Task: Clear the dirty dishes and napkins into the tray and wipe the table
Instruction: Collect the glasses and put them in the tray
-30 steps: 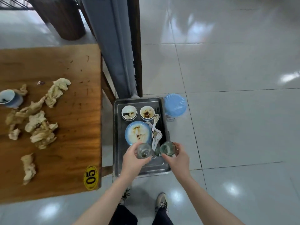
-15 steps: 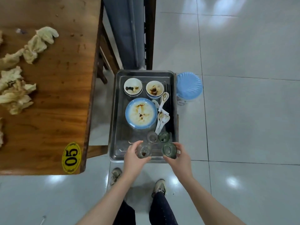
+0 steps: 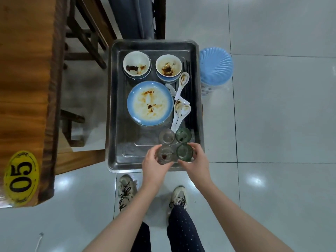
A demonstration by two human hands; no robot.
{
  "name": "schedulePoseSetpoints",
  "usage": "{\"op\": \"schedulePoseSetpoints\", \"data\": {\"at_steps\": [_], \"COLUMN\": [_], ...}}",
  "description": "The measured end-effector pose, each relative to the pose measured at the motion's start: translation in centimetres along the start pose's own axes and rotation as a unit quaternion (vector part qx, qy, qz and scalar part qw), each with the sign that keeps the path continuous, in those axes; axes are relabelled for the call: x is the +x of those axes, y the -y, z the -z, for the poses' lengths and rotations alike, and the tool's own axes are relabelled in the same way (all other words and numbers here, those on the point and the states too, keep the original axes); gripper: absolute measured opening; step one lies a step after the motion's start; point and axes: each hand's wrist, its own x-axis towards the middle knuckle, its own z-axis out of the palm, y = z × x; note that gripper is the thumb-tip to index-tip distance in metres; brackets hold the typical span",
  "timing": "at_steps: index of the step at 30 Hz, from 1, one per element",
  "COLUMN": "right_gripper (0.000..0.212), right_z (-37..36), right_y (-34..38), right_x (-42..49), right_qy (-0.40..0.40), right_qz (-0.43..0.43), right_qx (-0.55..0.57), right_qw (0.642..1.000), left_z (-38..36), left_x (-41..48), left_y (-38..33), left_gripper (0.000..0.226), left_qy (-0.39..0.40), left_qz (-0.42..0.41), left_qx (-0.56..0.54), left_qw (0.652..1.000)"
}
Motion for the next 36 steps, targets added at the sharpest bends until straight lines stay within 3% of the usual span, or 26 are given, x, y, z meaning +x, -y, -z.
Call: {"op": "schedulePoseSetpoints", "data": {"at_steps": [9, 23, 36], "right_gripper": [0.057, 0.066, 0.05], "right_z": [-0.3, 1.4, 6.7], "right_y": [-0.9, 0.3, 9.7], "right_x": [0.9, -0.5, -6.2], "right_qy": [-0.011, 0.01, -0.001], "right_qz": [-0.007, -0.042, -0.013], "right_qx": [0.03, 0.004, -0.018], "right_qw": [0.999, 0.999, 1.0], "left_z": [-1.5, 0.6, 7.5], "left_x": [1.0, -0.2, -7.0], "left_y": [0.8, -0.1, -9.0], "left_gripper": [0.064, 0.068, 0.055], "left_qy": [-0.001, 0.033, 0.008], "left_qz": [0.01, -0.006, -0.047], "left_qx": [-0.068, -0.01, 0.041], "left_qw": [0.998, 0.999, 0.998]}}
